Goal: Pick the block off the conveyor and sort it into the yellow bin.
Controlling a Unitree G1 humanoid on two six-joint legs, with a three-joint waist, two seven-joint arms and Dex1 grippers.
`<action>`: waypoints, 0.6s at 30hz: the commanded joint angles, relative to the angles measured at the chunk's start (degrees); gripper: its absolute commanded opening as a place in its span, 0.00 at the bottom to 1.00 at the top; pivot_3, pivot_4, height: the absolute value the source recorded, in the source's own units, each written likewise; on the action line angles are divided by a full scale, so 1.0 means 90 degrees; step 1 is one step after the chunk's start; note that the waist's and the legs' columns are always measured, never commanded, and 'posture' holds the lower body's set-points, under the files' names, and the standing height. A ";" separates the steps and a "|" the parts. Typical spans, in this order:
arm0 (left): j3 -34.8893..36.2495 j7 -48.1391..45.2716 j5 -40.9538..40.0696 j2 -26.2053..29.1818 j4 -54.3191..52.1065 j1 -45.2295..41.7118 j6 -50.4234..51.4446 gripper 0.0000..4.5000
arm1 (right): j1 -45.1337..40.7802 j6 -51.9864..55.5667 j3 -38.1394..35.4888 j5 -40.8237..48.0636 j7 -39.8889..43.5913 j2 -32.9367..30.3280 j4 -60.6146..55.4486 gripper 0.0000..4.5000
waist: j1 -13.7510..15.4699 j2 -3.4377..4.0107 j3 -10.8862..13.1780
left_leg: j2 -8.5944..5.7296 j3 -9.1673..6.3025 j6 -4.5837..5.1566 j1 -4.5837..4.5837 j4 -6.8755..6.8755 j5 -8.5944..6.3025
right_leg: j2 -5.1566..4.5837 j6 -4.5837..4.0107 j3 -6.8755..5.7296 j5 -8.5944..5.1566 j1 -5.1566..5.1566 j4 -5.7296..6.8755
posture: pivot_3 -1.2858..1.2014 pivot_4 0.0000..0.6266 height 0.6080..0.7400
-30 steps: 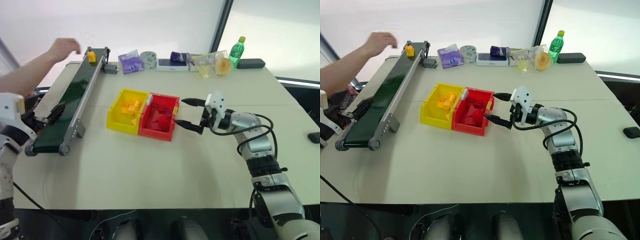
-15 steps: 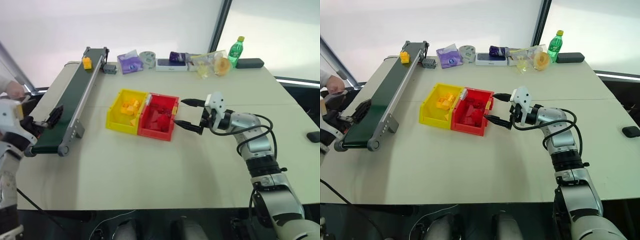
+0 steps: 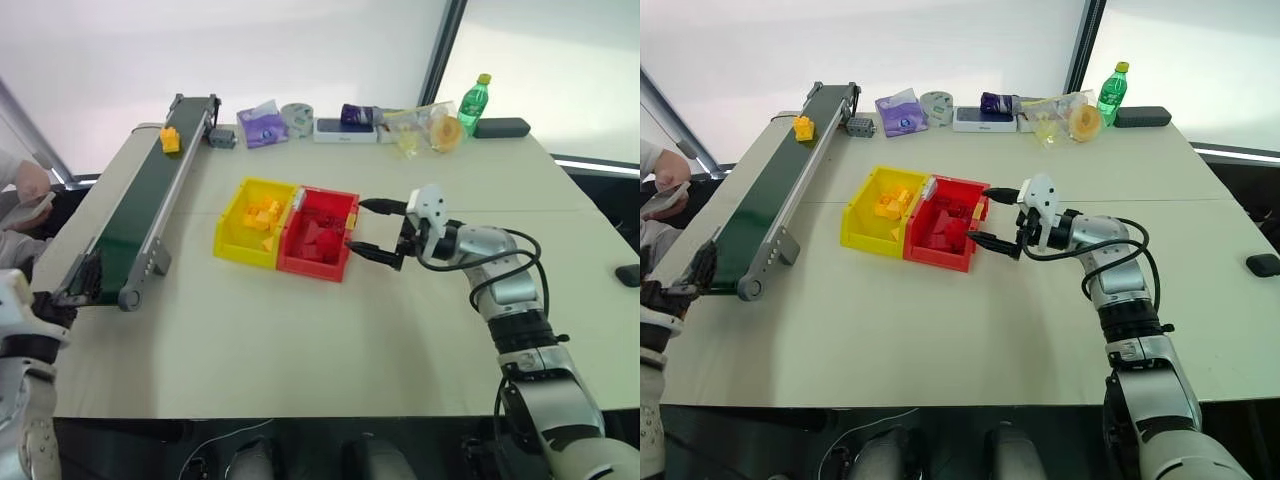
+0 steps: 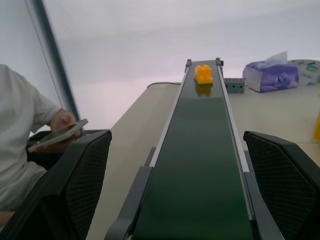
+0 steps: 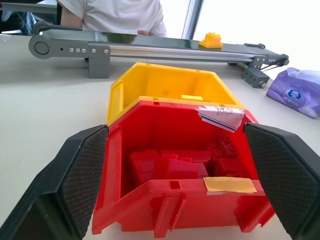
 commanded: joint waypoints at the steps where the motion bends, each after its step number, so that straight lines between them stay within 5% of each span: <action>1: 0.0053 0.0100 0.0047 -0.0006 -0.0281 0.0037 -0.0244 0.99 | -0.0220 -0.0133 -0.0031 0.0016 0.0052 0.0018 -0.0069 1.00 | -0.0006 0.0000 0.0000 | 0.0000 0.0000 0.0000 0.0000 0.0000 0.0000 | 0.0000 0.0000 0.0000 0.0000 0.0000 0.0000 | 0.52 0.24 1.00; 18: -0.0017 0.0074 0.0030 0.0482 0.0099 -0.0309 -0.0104 0.99 | -0.0145 -0.0082 -0.0070 0.0046 0.0067 0.0036 -0.0179 1.00 | -0.0019 0.0000 0.0000 | 0.0002 0.0000 0.0000 0.0001 -0.0001 0.0000 | 0.0003 0.0000 0.0000 0.0000 -0.0001 -0.0001 | 0.52 0.24 1.00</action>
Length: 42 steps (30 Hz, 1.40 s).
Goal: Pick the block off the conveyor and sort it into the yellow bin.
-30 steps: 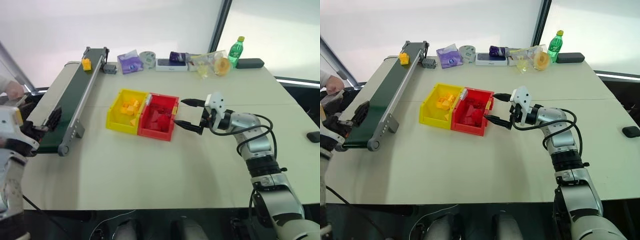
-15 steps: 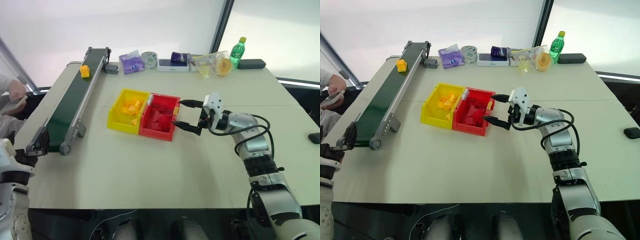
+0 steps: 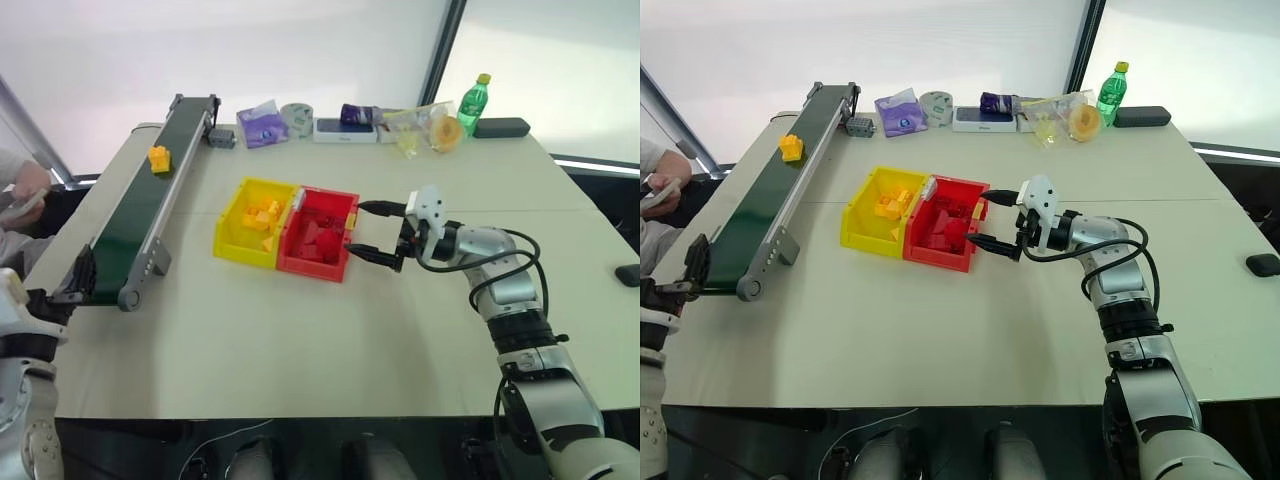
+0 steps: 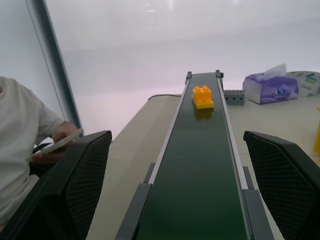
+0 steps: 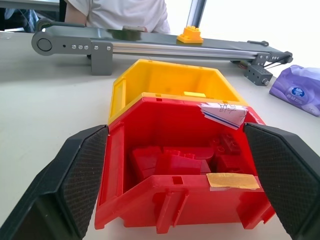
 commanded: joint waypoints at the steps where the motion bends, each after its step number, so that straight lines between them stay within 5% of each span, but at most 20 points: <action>1: 0.0096 0.0007 0.0020 0.0275 0.0063 -0.0143 0.0035 0.99 | -0.0146 -0.0076 -0.0078 0.0114 0.0018 0.0045 -0.0198 1.00 | 0.0004 0.0000 0.0000 | 0.0000 0.0000 0.0000 0.0000 0.0000 0.0000 | 0.0000 0.0000 0.0000 0.0000 0.0000 0.0000 | 0.52 0.24 1.00; 10: -0.0420 0.0020 0.0021 0.1152 0.0622 -0.1195 0.1091 0.99 | 0.0031 0.0527 -0.0066 0.0698 0.0383 0.0101 -0.0852 1.00 | 0.0025 0.0000 0.0000 | 0.0000 -0.0002 0.0000 0.0000 0.0000 0.0000 | 0.0001 0.0000 -0.0003 0.0000 0.0001 0.0000 | 0.52 0.24 1.00; 22: -0.1452 -0.0024 0.0477 0.2223 0.2767 -0.3511 0.2743 0.99 | 0.0021 0.0576 -0.0046 0.0587 0.0246 0.0123 -0.0931 1.00 | 0.0009 0.0000 0.0000 | -0.0002 0.0003 -0.0001 0.0000 -0.0005 0.0001 | 0.0004 0.0000 -0.0004 0.0000 -0.0004 -0.0001 | 0.52 0.24 1.00; 38: -0.2102 -0.0738 0.0814 0.2056 0.4683 -0.4557 0.2395 0.99 | 0.0037 0.0524 -0.0074 0.0528 0.0069 0.0101 -0.0982 1.00 | 0.0012 0.0000 0.0000 | -0.0007 0.0008 -0.0002 -0.0001 0.0000 0.0001 | 0.0007 0.0001 -0.0006 0.0000 -0.0007 0.0001 | 0.52 0.24 1.00; 42: -0.1927 -0.0694 0.0751 0.1970 0.4841 -0.4536 0.2358 0.69 | 0.0029 0.0491 -0.0096 0.0512 0.0045 0.0068 -0.0964 1.00 | 0.0009 0.0000 0.0000 | -0.0007 0.0008 -0.0002 -0.0001 0.0000 0.0001 | 0.0005 0.0001 -0.0006 0.0000 -0.0007 0.0002 | 0.52 0.24 1.00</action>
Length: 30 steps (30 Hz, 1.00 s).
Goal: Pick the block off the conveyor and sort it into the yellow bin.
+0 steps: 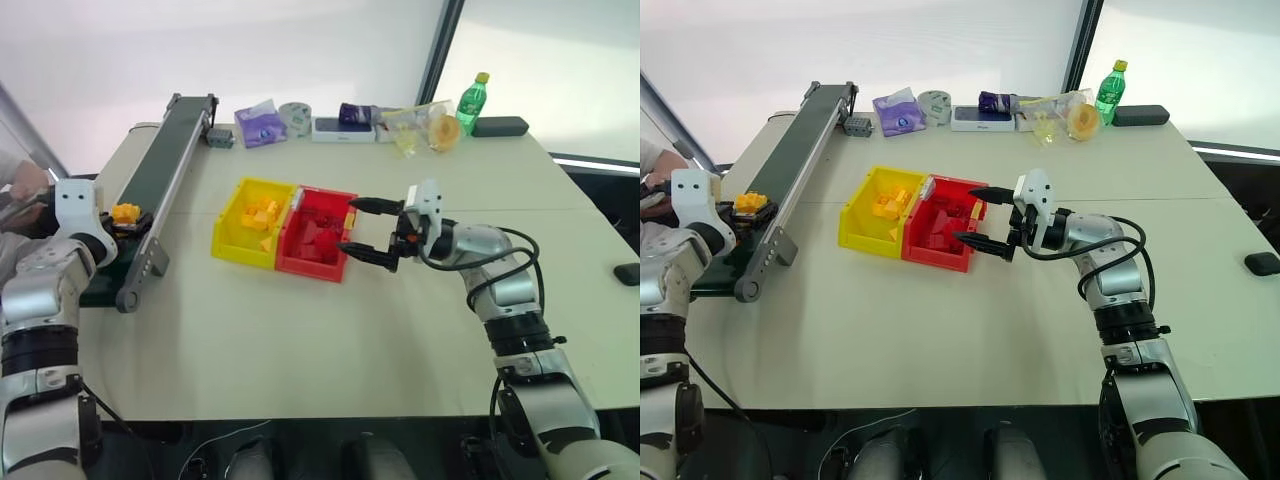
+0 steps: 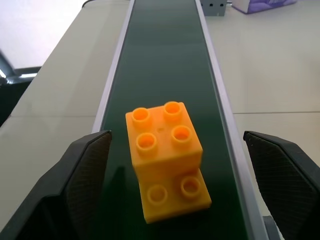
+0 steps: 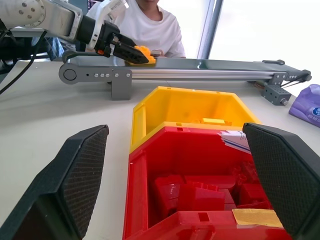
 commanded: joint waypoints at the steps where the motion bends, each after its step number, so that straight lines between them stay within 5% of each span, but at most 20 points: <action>1: 0.0259 -0.0016 -0.0103 0.0000 -0.0160 -0.0098 -0.0137 0.60 | -0.0054 -0.0115 -0.0107 0.0018 -0.0041 -0.0063 -0.0256 1.00 | 0.0004 0.0000 0.0000 | 0.0000 0.0000 0.0000 0.0000 0.0000 0.0000 | 0.0000 0.0000 0.0000 0.0000 0.0000 0.0000 | 0.52 0.24 1.00; 4: 0.0271 -0.0038 -0.0144 -0.0011 -0.0484 -0.0135 -0.0158 0.29 | -0.0061 -0.0143 -0.0112 0.0003 -0.0049 -0.0081 -0.0220 1.00 | 0.0008 0.0000 0.0000 | 0.0003 0.0000 0.0000 0.0000 0.0003 0.0000 | -0.0001 0.0000 0.0000 0.0000 0.0000 0.0001 | 0.52 0.24 1.00; 14: -0.0539 -0.0589 -0.0569 -0.0691 -0.1899 -0.0728 0.0169 0.30 | -0.0175 -0.0307 -0.0163 -0.0145 -0.0224 -0.0068 0.0076 1.00 | 0.0025 0.0000 0.0000 | -0.0008 -0.0003 0.0000 -0.0003 0.0008 0.0000 | 0.0003 0.0002 0.0000 0.0001 0.0003 0.0004 | 0.52 0.24 1.00; 27: -0.1390 -0.0624 0.0077 -0.2142 -0.0037 -0.1701 -0.0651 0.30 | -0.0030 -0.0628 -0.0226 -0.0368 -0.0540 -0.0220 0.0146 1.00 | 0.0003 0.0000 0.0000 | -0.0011 -0.0001 -0.0001 -0.0003 0.0010 0.0001 | 0.0010 0.0002 0.0002 0.0001 0.0002 0.0006 | 0.52 0.24 1.00; 30: -0.1226 -0.0603 -0.0006 -0.2214 0.0174 -0.1736 -0.0676 0.59 | 0.0019 -0.0599 -0.0232 -0.0348 -0.0588 -0.0237 0.0072 1.00 | -0.0006 0.0000 0.0000 | -0.0010 -0.0001 -0.0001 -0.0002 0.0009 0.0001 | 0.0013 0.0002 0.0001 0.0000 0.0000 0.0006 | 0.52 0.24 1.00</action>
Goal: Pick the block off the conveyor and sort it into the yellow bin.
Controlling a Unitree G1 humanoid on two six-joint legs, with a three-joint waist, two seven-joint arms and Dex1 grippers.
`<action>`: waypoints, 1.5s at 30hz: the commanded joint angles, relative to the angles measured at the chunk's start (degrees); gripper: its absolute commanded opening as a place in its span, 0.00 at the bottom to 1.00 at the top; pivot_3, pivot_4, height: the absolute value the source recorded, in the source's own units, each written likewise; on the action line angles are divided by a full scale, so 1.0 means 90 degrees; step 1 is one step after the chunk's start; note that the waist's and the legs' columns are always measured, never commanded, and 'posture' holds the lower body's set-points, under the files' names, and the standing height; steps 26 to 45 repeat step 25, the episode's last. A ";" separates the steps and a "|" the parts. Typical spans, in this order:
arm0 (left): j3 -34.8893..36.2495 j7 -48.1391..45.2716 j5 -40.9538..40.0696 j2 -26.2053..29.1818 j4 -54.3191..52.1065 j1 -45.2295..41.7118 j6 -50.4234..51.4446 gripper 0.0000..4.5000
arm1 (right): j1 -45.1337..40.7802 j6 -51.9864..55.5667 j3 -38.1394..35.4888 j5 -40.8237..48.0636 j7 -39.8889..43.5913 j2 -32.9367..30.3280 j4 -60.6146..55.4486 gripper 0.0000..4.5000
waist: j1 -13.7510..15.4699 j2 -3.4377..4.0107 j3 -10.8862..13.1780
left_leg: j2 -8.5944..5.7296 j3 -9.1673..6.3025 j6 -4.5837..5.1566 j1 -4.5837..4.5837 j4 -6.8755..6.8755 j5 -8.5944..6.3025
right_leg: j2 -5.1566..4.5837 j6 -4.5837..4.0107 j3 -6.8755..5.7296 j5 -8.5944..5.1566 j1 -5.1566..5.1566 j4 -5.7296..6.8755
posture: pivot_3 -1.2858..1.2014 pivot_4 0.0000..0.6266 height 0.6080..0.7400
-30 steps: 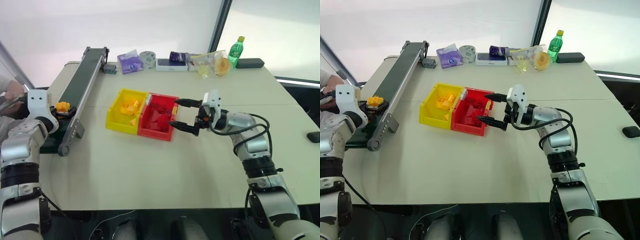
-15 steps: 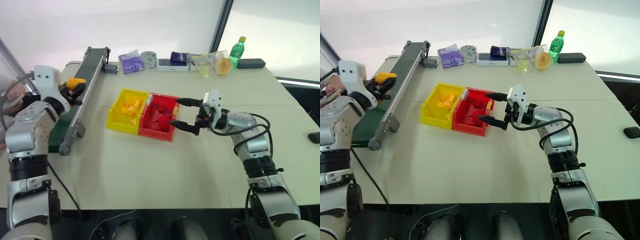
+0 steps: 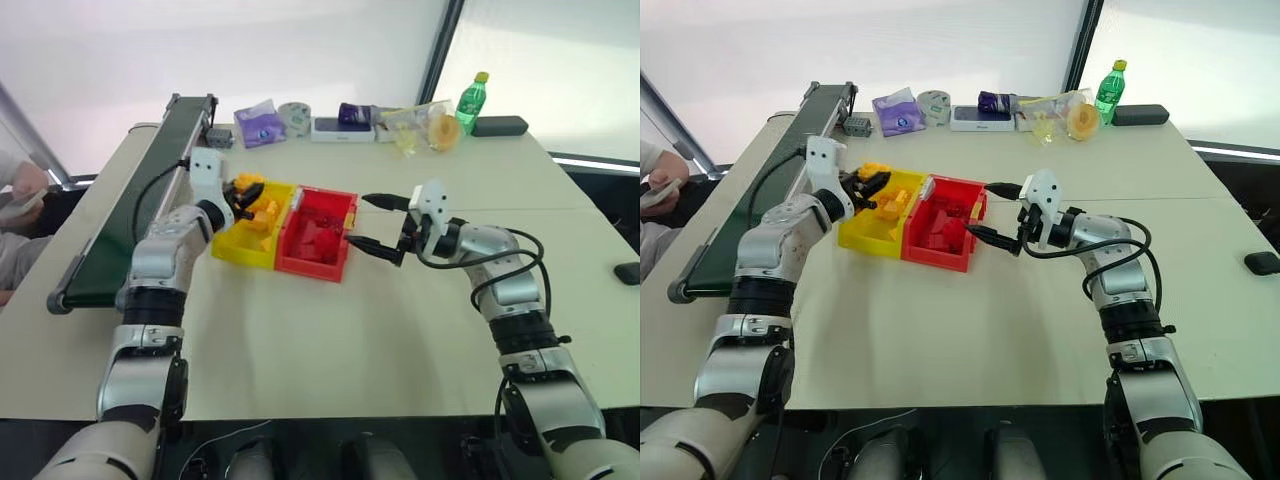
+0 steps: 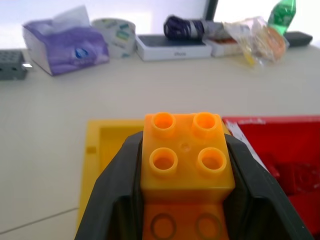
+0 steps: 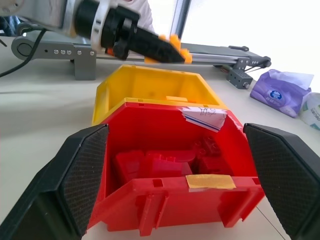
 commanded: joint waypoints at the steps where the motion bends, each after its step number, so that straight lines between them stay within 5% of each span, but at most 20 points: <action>1: 0.0179 -0.0027 0.0007 0.0014 0.0027 -0.0163 -0.0327 0.70 | 0.0018 -0.0035 -0.0173 0.0086 -0.0072 -0.0078 -0.0361 1.00 | 0.0002 0.0000 0.0000 | 0.0000 0.0000 0.0000 0.0000 0.0000 0.0000 | 0.0000 0.0000 0.0000 0.0000 -0.0001 0.0000 | 0.52 0.24 1.00; 4: 0.0269 -0.0165 -0.0080 0.0097 -0.0283 -0.0136 -0.0433 1.00 | 0.0056 -0.0018 -0.0169 0.0097 -0.0081 -0.0078 -0.0388 1.00 | 0.0009 0.0000 0.0000 | 0.0001 0.0000 0.0000 -0.0001 0.0001 0.0000 | -0.0002 0.0000 0.0001 0.0000 -0.0001 0.0000 | 0.52 0.24 1.00; 11: 0.0454 -0.0499 -0.0035 0.1020 -0.2036 0.0794 -0.0113 1.00 | 0.0055 -0.0032 -0.0124 0.0099 -0.0045 -0.0022 -0.0334 1.00 | -0.0014 0.0000 0.0000 | 0.0004 -0.0001 -0.0002 0.0001 -0.0002 0.0001 | -0.0004 0.0000 0.0004 0.0000 -0.0001 0.0001 | 0.52 0.24 1.00; 18: 0.2032 -0.0854 -0.0818 0.1964 -0.3598 0.2812 0.0313 1.00 | -0.0109 -0.0104 -0.0107 0.0078 0.0186 -0.0060 0.0023 1.00 | -0.0135 0.0001 0.0001 | 0.0020 -0.0003 -0.0003 0.0001 -0.0011 0.0002 | -0.0011 -0.0001 0.0005 -0.0001 -0.0002 -0.0003 | 0.52 0.24 1.00; 25: 0.2949 -0.1358 -0.0758 0.2319 -0.3987 0.4457 -0.0528 1.00 | -0.0313 -0.0221 -0.0096 0.0056 0.0433 -0.0068 0.0367 1.00 | -0.0113 0.0001 0.0001 | 0.0017 -0.0005 -0.0002 0.0002 -0.0009 0.0001 | -0.0018 -0.0002 0.0002 -0.0001 0.0003 -0.0004 | 0.52 0.24 1.00; 45: 0.2949 -0.1358 -0.0758 0.2319 -0.3987 0.4457 -0.0528 1.00 | -0.0313 -0.0221 -0.0096 0.0056 0.0433 -0.0068 0.0367 1.00 | -0.0113 0.0001 0.0001 | 0.0017 -0.0005 -0.0002 0.0002 -0.0009 0.0001 | -0.0018 -0.0002 0.0002 -0.0001 0.0003 -0.0004 | 0.52 0.24 1.00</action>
